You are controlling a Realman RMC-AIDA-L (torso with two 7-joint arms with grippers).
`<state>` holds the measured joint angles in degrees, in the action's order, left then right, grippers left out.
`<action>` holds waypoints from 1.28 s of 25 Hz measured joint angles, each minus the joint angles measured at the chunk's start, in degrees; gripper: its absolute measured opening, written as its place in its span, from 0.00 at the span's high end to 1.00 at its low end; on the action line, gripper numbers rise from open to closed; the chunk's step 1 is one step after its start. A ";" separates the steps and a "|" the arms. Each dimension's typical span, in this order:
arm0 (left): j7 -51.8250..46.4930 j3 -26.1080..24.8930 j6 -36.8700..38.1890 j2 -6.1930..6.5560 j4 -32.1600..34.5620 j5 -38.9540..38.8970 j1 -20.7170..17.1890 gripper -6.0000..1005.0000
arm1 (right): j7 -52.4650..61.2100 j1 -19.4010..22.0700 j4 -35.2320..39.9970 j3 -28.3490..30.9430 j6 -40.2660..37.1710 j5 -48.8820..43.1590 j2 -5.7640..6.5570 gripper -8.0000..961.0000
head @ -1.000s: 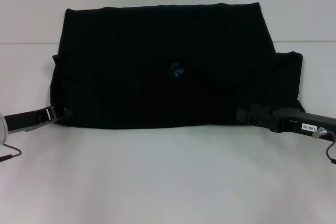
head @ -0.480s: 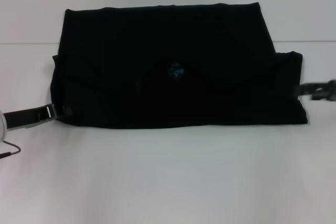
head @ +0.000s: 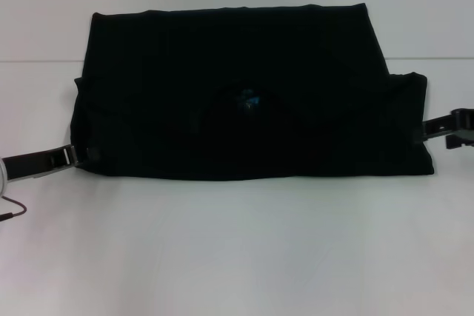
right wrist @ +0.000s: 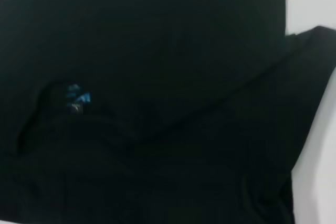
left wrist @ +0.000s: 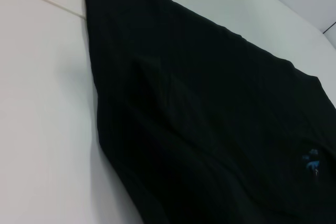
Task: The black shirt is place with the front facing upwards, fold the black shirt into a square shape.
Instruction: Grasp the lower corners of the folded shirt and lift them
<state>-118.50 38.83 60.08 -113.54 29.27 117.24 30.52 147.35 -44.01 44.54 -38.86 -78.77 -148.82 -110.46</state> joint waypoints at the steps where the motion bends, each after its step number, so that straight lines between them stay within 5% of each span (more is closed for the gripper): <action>1: 0.01 0.00 0.00 0.00 0.00 0.00 0.00 0.96 | 0.00 -0.39 -1.10 -0.74 1.30 -0.16 -0.01 0.18; 14: 0.13 -0.08 -0.06 -0.06 0.01 -0.23 0.03 0.96 | -0.13 -1.63 -6.22 -4.61 11.87 -1.03 -0.18 0.20; 32: 0.13 -0.20 0.11 0.08 0.00 -0.53 0.47 0.96 | -2.26 -3.36 -11.40 -6.70 19.08 -1.12 -3.16 0.24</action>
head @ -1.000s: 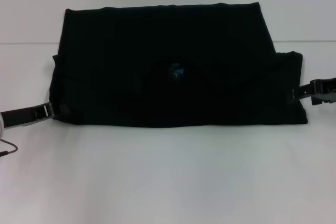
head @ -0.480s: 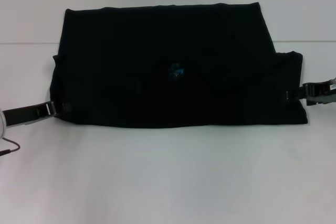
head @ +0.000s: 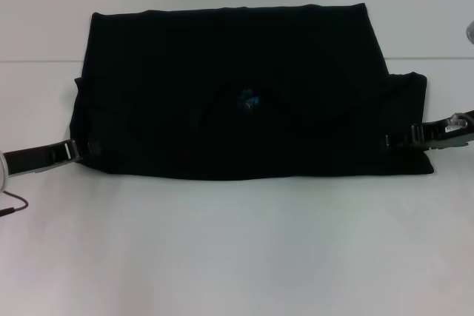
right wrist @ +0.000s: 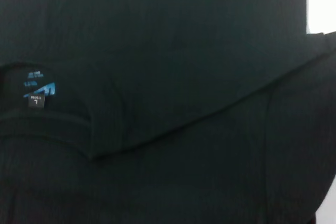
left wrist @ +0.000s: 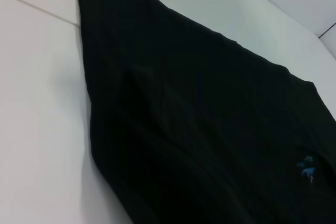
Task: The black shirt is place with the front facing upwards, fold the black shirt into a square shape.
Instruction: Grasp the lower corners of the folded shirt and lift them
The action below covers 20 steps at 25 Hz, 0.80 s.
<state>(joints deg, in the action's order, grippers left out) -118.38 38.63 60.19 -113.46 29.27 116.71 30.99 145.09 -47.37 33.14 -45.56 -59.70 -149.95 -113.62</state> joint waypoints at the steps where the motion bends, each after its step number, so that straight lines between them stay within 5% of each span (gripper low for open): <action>1: 0.00 -0.03 0.08 0.00 0.00 0.00 0.06 0.96 | 0.00 -0.03 -0.09 -0.34 0.27 0.00 -0.09 0.24; 20: -0.01 -0.13 0.28 0.00 0.00 0.00 0.48 0.96 | -0.73 -0.27 -0.66 -2.51 2.69 0.00 -0.65 0.27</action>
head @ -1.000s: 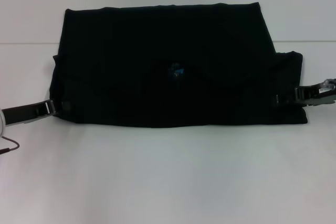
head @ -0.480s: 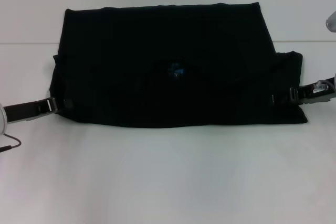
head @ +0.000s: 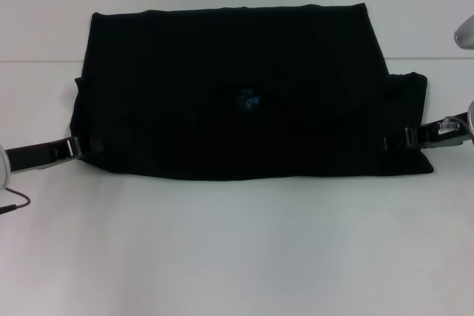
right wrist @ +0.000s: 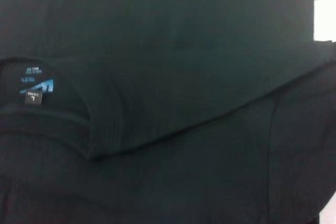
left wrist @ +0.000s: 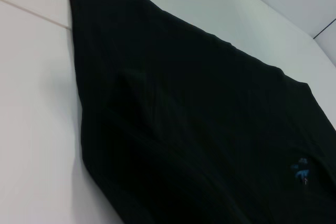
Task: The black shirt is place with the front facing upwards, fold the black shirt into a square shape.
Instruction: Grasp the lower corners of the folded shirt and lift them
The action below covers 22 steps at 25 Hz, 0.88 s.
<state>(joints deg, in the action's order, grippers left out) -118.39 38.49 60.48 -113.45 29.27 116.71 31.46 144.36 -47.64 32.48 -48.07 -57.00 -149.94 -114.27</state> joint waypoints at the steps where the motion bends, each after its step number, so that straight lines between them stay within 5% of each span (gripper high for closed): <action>1: 0.00 0.00 0.00 0.00 0.00 0.00 0.00 0.96 | 0.00 0.00 -0.02 -0.35 -0.05 0.00 -0.02 0.29; 11: 0.00 -0.09 0.00 0.00 0.00 0.00 0.00 0.96 | 0.26 0.14 0.04 -1.51 0.10 0.00 -0.26 0.49; 22: 0.14 -1.57 0.37 0.00 0.18 -0.05 -0.12 0.96 | 0.51 0.15 0.49 -1.41 -0.74 0.01 -0.19 0.93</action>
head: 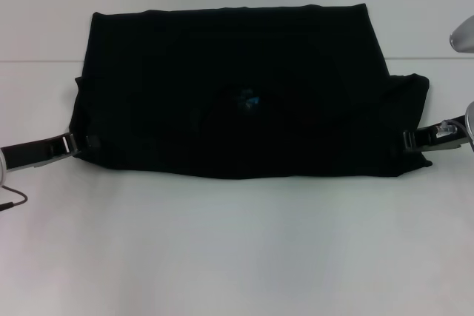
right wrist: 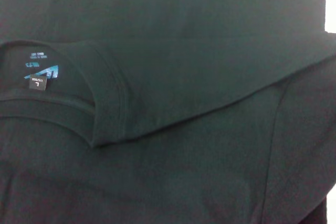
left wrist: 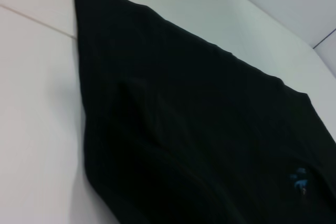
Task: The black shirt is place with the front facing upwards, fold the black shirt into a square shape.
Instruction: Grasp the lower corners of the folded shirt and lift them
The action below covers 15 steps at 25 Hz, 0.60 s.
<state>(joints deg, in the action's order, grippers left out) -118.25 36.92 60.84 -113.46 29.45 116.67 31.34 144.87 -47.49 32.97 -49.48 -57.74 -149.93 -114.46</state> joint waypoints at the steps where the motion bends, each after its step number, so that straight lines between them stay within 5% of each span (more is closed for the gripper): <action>1: 0.10 -0.07 0.36 0.00 0.16 -0.01 -0.05 0.96 | -0.03 -0.01 0.06 0.07 -0.39 0.04 0.06 0.93; 15: -3.80 0.17 18.17 3.95 0.24 3.25 -0.92 0.96 | -2.98 2.21 2.73 0.41 -17.19 0.33 1.97 0.93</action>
<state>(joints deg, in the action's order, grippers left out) -122.06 37.08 79.02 -109.51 29.69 119.92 30.42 141.89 -45.27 35.71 -49.07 -74.94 -149.60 -112.49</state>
